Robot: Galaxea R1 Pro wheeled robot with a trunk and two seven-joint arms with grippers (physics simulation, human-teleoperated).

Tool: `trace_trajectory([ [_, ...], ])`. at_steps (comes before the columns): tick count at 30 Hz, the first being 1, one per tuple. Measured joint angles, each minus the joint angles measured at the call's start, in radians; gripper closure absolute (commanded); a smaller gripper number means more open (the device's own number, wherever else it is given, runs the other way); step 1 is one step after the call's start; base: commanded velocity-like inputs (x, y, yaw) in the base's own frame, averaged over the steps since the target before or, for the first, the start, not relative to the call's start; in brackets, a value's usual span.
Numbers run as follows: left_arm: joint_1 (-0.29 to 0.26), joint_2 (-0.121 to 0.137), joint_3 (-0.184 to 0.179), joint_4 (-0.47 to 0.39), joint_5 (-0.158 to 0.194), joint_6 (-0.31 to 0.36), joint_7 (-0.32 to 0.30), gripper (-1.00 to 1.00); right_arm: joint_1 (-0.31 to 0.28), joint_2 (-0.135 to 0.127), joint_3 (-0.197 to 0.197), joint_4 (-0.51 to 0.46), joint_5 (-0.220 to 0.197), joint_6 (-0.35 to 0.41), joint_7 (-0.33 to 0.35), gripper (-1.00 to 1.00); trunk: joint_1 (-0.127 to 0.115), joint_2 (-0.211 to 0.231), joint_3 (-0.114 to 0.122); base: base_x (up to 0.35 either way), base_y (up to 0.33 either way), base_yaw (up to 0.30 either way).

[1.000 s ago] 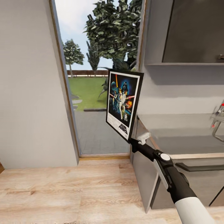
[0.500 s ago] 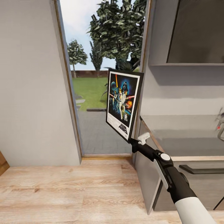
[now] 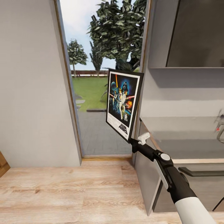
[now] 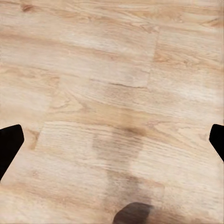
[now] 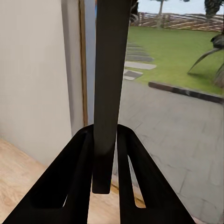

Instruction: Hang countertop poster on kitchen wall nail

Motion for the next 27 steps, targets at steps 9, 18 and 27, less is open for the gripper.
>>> trace_trajectory([
  [9,-0.001,0.005,-0.008,-0.259,-0.002,0.195,-0.048,-1.0,0.0,0.0,0.0,0.0,0.001,0.0,-0.001,1.0,-0.035,0.063,0.028,0.0,0.0,0.0],
  [18,-0.001,0.008,-0.002,-0.288,-0.002,0.249,-0.095,-1.0,0.0,0.0,-0.001,0.0,0.001,0.0,-0.001,1.0,-0.069,0.126,0.056,0.0,0.0,0.0],
  [27,-0.001,0.008,0.002,-0.288,-0.004,0.252,-0.097,-1.0,0.0,0.0,-0.002,-0.001,0.001,0.0,-0.001,1.0,-0.104,0.189,0.085,0.0,0.0,0.0],
])
